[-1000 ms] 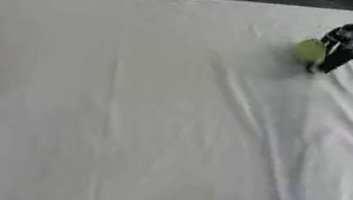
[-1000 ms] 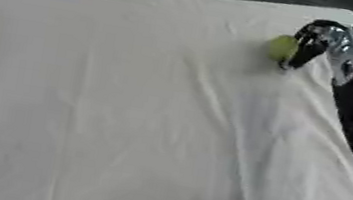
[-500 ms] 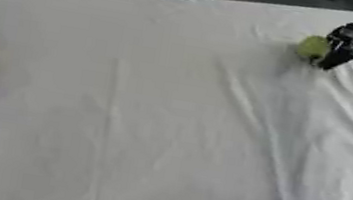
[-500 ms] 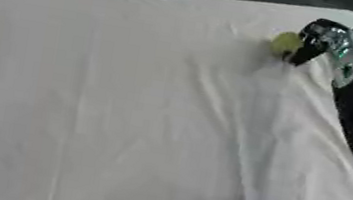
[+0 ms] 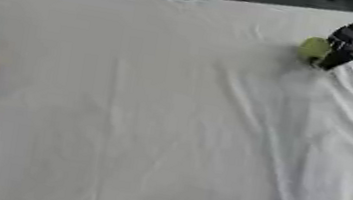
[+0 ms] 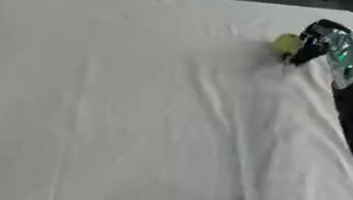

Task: Pick up the objects with one hand, pass them to the other hand, and then place them into the box on the other side of the table.

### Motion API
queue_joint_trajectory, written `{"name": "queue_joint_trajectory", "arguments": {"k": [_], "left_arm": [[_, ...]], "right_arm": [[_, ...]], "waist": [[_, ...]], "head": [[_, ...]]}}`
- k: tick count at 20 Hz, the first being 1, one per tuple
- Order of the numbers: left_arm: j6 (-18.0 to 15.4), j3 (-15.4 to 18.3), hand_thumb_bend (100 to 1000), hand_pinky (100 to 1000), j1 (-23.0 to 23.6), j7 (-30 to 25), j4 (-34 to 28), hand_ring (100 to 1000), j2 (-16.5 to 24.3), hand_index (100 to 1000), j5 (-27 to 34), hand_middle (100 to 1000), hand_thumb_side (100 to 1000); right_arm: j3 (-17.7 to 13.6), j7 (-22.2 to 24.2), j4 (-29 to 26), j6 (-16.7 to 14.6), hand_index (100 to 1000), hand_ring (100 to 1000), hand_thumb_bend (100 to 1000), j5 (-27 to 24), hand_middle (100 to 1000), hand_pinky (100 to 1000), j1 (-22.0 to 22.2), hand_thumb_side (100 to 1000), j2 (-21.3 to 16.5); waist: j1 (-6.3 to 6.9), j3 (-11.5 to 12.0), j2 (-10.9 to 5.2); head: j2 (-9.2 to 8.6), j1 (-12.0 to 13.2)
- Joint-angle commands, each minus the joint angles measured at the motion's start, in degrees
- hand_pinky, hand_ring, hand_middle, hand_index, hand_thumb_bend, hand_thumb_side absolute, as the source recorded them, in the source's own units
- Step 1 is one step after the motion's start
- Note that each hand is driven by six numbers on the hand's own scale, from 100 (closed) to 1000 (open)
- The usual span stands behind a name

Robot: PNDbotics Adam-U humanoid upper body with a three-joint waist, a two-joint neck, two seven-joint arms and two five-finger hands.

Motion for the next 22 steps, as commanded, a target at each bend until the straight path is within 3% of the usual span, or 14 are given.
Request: {"name": "queue_joint_trajectory", "arguments": {"k": [1,7,15,22], "left_arm": [[0.03,0.53,605,754,-0.55,-0.10,-0.51,689,1.36,726,-0.40,686,518],[0.11,0.59,604,754,-0.56,-0.23,-0.50,689,1.64,726,-0.35,686,518],[0.22,0.55,605,755,-0.64,-0.35,-0.57,690,1.90,727,-0.35,686,517],[0.50,-0.20,611,754,-1.49,-1.82,-1.12,691,3.61,724,-0.69,688,514]], "right_arm": [[-0.91,-2.41,-5.11,-0.37,470,655,229,-4.19,502,753,0.69,100,-3.30],[-0.50,-6.72,-14.98,0.81,450,609,226,-14.03,489,713,6.12,100,-5.29],[-1.57,-11.07,-21.00,3.18,433,571,189,-24.00,478,660,10.30,100,-6.20],[-1.25,-15.56,-37.68,2.63,433,539,117,-35.89,481,633,19.15,100,-5.06]], "waist": [[-0.06,-0.18,-2.12],[0.06,-0.54,-2.61],[0.35,-0.96,-2.74],[0.76,-1.14,-2.66]], "head": [[0.04,0.57],[0.05,1.14],[-0.03,1.59],[-0.23,2.96]]}}
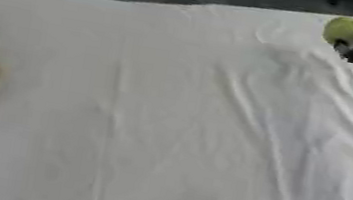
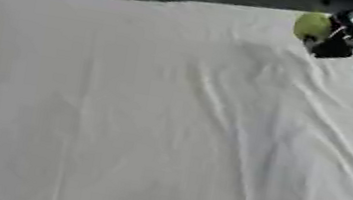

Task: Pick up the objects with one hand, pass them to the other hand, and then place them into the box on the other side of the table.

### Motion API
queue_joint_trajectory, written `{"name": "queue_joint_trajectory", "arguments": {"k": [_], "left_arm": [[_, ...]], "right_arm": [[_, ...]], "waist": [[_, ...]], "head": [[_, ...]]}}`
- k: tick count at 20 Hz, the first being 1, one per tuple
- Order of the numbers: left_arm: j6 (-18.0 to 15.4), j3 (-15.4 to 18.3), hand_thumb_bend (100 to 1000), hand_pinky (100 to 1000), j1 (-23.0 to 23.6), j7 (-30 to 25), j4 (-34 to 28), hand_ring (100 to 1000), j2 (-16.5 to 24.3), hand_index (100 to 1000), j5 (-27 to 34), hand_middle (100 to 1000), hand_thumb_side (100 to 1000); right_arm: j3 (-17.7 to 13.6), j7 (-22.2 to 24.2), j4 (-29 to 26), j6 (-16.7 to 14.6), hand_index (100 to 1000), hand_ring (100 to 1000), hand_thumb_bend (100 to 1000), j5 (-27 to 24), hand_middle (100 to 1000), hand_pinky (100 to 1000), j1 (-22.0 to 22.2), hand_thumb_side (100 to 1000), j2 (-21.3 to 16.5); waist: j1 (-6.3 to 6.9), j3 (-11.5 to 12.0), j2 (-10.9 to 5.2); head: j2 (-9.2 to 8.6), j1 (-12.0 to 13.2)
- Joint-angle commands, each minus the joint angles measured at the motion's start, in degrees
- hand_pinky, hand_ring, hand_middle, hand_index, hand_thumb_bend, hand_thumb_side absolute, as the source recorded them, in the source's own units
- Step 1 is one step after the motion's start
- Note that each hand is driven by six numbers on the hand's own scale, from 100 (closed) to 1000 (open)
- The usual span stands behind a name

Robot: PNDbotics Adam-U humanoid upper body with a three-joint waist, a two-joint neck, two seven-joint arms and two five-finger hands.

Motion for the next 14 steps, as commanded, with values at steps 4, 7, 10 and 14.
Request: {"name": "queue_joint_trajectory", "arguments": {"k": [4,7,10,14], "left_arm": [[0.28,-1.53,620,750,-2.11,-3.67,-1.77,690,4.90,725,-1.16,684,508],[0.65,-3.61,633,751,-3.70,-7.98,-2.41,689,7.57,729,-1.15,683,502],[0.50,-6.03,648,752,-5.63,-13.67,-2.71,693,10.13,734,-0.73,687,498],[-0.90,-9.43,678,753,-8.53,-22.55,-3.15,702,13.36,741,-0.73,690,483]], "right_arm": [[0.78,-4.06,-15.19,0.34,433,521,100,-7.28,482,602,4.25,100,0.82],[2.17,-4.47,-19.88,0.61,433,516,100,-9.34,482,591,5.64,100,2.78],[3.65,-3.90,-23.14,0.64,434,513,100,-10.58,483,585,6.04,100,4.54],[5.59,-2.79,-27.06,0.29,435,510,100,-11.67,484,578,5.63,100,7.42]], "waist": [[0.24,-0.24,-1.97],[0.44,-0.40,-2.35],[0.58,-0.55,-2.69],[0.78,-0.79,-3.14]], "head": [[-0.23,1.42],[-0.04,2.13],[0.13,2.80],[0.38,3.64]]}}
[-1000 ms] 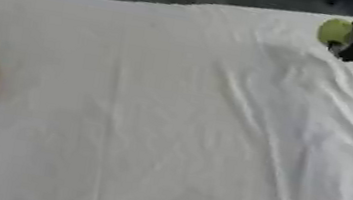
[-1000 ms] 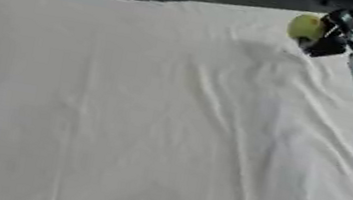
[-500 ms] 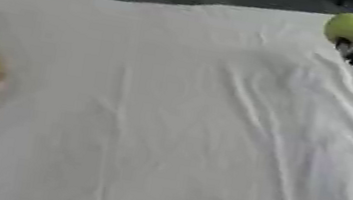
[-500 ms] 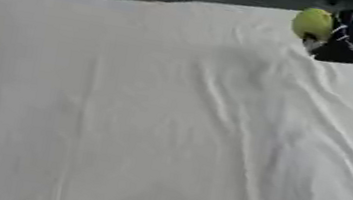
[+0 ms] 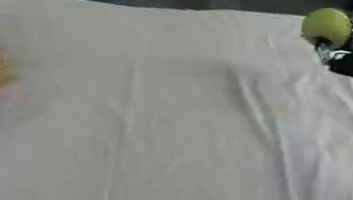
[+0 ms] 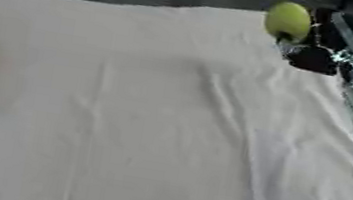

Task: Pick up the objects with one hand, pass them to the other hand, and then place them into the box on the other side of the table.

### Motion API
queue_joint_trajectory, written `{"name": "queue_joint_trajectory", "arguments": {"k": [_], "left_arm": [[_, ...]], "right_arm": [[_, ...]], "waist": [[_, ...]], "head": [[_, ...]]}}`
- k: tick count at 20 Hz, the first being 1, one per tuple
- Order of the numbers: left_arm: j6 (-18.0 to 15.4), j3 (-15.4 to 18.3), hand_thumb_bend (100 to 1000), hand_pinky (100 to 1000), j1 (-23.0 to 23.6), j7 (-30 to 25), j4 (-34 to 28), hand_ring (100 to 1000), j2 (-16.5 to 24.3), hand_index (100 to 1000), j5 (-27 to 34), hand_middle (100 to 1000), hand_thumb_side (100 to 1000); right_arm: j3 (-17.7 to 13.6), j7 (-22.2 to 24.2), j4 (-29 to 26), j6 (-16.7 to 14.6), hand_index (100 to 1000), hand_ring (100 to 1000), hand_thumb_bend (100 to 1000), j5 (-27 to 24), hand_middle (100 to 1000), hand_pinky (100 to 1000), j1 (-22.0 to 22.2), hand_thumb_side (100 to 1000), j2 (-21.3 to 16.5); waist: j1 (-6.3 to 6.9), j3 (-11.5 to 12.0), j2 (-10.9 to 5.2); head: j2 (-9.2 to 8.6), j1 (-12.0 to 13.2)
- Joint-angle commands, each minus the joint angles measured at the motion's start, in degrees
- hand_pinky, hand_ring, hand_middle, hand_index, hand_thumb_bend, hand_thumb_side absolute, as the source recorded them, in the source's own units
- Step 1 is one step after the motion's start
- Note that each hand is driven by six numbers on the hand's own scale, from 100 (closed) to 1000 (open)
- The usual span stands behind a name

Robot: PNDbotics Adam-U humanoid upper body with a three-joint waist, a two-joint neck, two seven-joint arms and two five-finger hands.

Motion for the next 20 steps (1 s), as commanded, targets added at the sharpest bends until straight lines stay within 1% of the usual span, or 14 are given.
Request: {"name": "queue_joint_trajectory", "arguments": {"k": [1,4,7,9,12,17,20], "left_arm": [[-0.97,-1.93,679,751,-2.40,-6.52,-1.59,699,4.04,739,0.04,685,482],[-1.15,-4.20,669,749,-4.61,-11.77,-2.51,697,4.82,739,0.86,685,491],[-0.73,-6.48,652,755,-6.84,-16.05,-3.33,726,5.00,770,1.29,732,516],[-0.51,-8.21,644,754,-8.23,-19.26,-3.76,728,5.01,778,1.59,743,525],[-0.15,-10.47,638,747,-10.05,-23.09,-4.10,717,4.92,776,2.05,738,529],[0.40,-13.20,631,710,-12.30,-25.32,-4.56,674,4.28,758,2.22,708,513],[0.25,-14.47,631,712,-13.75,-25.98,-4.60,680,3.47,761,1.54,712,506]], "right_arm": [[1.06,0.99,-3.92,-0.15,435,509,100,-1.01,484,575,-1.30,100,0.91],[2.70,2.31,-5.51,0.07,437,508,100,-0.97,486,571,-1.89,100,2.92],[4.32,3.67,-6.36,0.30,440,504,100,-0.80,487,564,-2.55,100,4.84],[5.69,4.68,-6.50,0.56,442,502,100,-0.76,489,563,-3.15,100,5.96],[7.81,6.23,-6.49,0.96,444,498,100,-0.76,490,560,-4.24,100,7.43],[10.45,8.00,-6.52,1.40,446,498,100,0.32,491,559,-5.59,100,9.73],[11.89,9.29,-6.30,1.67,447,501,100,1.38,492,562,-6.08,100,10.96]], "waist": [[0.00,-0.11,-2.00],[0.09,-0.12,-2.21],[0.15,-0.19,-2.46],[0.16,-0.27,-2.62],[0.20,-0.27,-2.75],[0.28,-0.12,-2.77],[0.27,0.05,-2.77]], "head": [[0.08,0.64],[0.29,1.25],[0.48,1.88],[0.63,2.26],[0.89,2.69],[1.10,3.42],[1.31,3.79]]}}
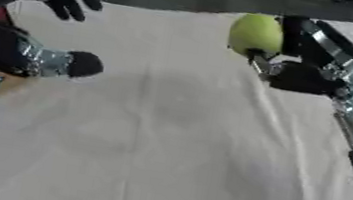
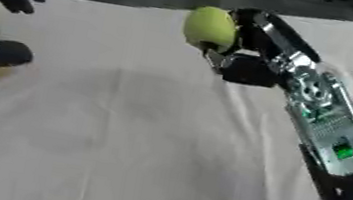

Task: Pick up the objects with one hand, pass them to the other hand, and then place them into the box on the other side of the table.

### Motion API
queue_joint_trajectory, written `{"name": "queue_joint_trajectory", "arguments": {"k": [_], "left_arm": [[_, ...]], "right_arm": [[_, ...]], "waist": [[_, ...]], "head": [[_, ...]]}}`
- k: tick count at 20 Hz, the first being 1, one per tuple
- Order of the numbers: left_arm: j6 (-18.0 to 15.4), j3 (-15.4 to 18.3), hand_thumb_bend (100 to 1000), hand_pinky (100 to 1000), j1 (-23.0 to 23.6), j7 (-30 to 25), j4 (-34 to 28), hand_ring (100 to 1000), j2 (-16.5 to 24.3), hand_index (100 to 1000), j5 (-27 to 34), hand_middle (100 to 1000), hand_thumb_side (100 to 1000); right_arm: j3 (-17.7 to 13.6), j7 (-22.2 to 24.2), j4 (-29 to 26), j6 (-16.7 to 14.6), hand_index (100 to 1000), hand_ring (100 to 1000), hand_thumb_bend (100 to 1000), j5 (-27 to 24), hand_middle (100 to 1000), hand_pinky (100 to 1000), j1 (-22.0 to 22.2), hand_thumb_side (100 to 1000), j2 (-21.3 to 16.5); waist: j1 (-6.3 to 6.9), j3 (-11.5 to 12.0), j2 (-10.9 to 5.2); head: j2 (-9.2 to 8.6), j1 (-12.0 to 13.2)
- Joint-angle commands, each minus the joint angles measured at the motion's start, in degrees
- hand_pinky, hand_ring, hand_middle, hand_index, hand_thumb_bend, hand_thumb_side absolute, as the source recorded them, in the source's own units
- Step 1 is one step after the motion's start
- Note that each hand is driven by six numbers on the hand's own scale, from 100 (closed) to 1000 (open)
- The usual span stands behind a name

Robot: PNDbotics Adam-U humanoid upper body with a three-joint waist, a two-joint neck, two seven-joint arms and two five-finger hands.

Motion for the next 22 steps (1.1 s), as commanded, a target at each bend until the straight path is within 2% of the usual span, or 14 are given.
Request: {"name": "queue_joint_trajectory", "arguments": {"k": [1,6,12,17,22], "left_arm": [[-0.01,-0.84,631,713,-1.86,-1.03,-0.84,682,0.54,762,-0.93,713,504],[0.33,-1.72,628,714,-2.82,-1.90,-0.84,682,-0.51,761,-2.11,713,505],[-0.26,-3.63,635,726,-4.98,-0.15,-0.84,705,-2.76,774,-6.06,732,451],[0.40,-5.25,637,724,-5.27,-0.15,-0.84,701,-4.82,773,-10.28,728,468],[1.18,-6.30,663,722,-5.89,-0.27,-0.84,697,-6.32,769,-11.88,723,471]], "right_arm": [[1.00,1.32,-1.29,0.04,448,503,100,1.15,492,565,-1.49,100,0.62],[1.95,2.12,-1.10,-0.20,448,504,100,2.65,493,567,-1.90,100,1.66],[4.39,3.39,-0.85,0.20,450,510,100,4.64,495,573,-2.71,100,4.25],[5.60,4.03,-0.59,0.45,452,511,100,5.69,496,572,-3.05,100,5.70],[6.39,4.08,-0.21,1.22,452,511,100,6.76,497,567,-3.33,100,7.19]], "waist": [[-0.04,0.20,-1.85],[-0.06,0.29,-1.85],[-0.15,0.26,-1.92],[-0.20,0.20,-1.88],[-0.20,0.23,-1.83]], "head": [[0.26,0.53],[0.37,0.85],[0.62,1.04],[0.90,1.16],[1.11,1.28]]}}
